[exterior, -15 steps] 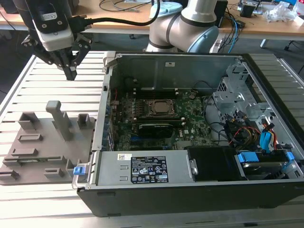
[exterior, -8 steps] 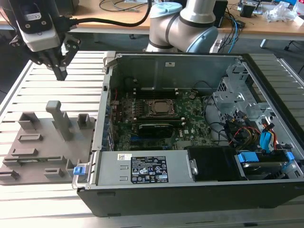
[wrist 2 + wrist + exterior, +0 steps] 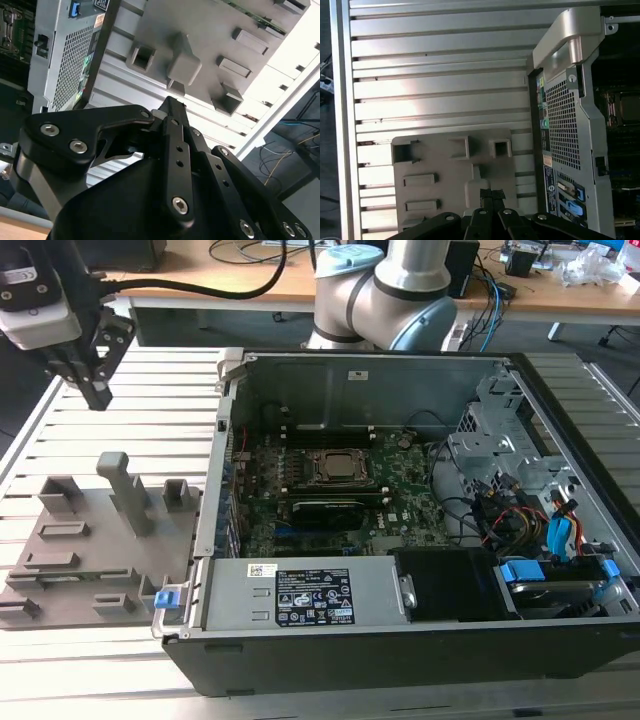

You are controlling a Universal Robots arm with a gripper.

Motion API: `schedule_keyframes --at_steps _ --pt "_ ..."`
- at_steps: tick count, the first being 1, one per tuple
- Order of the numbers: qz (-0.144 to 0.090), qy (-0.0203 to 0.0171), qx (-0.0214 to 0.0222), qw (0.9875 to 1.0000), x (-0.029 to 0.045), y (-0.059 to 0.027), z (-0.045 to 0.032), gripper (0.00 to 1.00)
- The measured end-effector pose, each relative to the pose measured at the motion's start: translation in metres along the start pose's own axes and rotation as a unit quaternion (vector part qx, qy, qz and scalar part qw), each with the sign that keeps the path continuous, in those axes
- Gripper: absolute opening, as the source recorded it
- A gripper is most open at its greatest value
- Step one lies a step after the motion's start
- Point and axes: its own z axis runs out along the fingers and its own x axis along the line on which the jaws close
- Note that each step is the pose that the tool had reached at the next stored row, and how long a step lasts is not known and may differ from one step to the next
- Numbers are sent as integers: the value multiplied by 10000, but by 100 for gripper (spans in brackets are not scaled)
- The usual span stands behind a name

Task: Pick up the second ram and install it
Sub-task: 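Reach for the second ram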

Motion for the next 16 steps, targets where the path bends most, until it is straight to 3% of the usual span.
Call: schedule_keyframes --at_steps 2,7,16 --pt "0 0 0 10000 40 -3 1 11" --pt "0 0 0 10000 236 -18 7 11" --pt "0 0 0 10000 421 -32 16 11"
